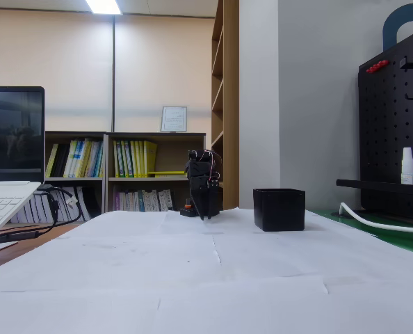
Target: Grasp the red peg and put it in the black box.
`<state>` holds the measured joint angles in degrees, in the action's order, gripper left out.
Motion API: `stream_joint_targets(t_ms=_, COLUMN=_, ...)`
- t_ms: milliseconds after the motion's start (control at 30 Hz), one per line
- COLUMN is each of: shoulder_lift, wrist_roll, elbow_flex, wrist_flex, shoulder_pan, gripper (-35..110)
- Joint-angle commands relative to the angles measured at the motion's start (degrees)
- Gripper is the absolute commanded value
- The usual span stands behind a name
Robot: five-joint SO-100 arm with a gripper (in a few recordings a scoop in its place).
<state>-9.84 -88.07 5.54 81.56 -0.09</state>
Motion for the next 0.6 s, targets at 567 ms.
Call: stream_joint_targets(t_ms=567, shoulder_lift=-1.05, wrist_roll=-0.44, elbow_flex=0.35, wrist_flex=4.57, shoulder_pan=-0.26, gripper=0)
